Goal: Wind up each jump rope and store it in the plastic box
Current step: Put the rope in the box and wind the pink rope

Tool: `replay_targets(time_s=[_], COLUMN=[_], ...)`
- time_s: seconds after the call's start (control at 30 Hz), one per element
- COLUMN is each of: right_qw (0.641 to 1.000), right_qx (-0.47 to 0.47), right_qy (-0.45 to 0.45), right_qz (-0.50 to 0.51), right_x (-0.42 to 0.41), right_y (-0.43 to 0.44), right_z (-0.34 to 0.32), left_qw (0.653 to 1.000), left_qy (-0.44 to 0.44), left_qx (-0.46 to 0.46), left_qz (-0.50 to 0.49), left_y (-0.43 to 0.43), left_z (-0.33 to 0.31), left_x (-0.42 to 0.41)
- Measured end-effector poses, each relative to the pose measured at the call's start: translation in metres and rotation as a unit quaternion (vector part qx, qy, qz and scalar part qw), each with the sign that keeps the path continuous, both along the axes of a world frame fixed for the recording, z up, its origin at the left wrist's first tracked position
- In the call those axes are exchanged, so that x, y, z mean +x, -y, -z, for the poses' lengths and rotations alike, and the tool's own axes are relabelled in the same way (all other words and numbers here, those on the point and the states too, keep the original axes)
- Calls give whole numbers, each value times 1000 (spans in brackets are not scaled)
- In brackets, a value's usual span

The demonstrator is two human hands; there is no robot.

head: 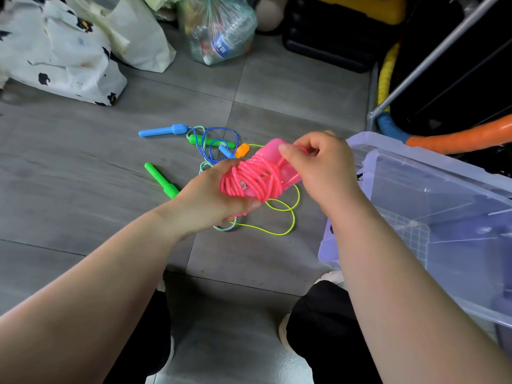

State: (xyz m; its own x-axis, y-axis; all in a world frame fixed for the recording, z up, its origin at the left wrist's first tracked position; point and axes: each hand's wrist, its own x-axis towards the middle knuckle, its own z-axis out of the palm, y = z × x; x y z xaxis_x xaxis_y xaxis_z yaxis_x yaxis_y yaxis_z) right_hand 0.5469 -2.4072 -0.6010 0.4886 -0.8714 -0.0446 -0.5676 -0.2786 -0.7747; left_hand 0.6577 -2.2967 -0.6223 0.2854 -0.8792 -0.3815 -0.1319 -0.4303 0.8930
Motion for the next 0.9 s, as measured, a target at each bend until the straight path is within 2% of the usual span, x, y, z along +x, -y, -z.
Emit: replay_targets(time_s=[0.13,0.27,0.33,0.47,0.57,0.67,0.73,0.77,0.83,0.9], right_qw=[992,976,974,977,963,952,951,948,932,901], right_qx=[76,95,104,154,193,173,139,151,264,392], right_qy=[62,135,150,145,185,236,231,217,180,143], right_qz=[78,140,131,26,20,88,151,176,170,114], right_x=[1,1,2,5,6,3,0,0,2,6], right_y=[1,2,0,-10,-11,-4,-2,-3,-12,-25], right_z=[-1,-2,-4,-7,-9,-10,-4,1,11,16], left_qw=[1000,998,997,998,996,992,987,986,985,985], left_qy=[-7,-37,-38,-11,-28,-45,-52,-49,-31,-14], left_qx=[-13,-23,-23,-10,-10,-25,-36,-39,-39,-38], left_qz=[-19,-43,-60,-69,-79,-118,-145,-156,-168,-165], left_y=[1,3,4,1,1,2,2,1,1,1], left_z=[1,4,6,13,14,13,13,13,12,12], left_x=[2,0,-1,1,2,4,7,7,6,4])
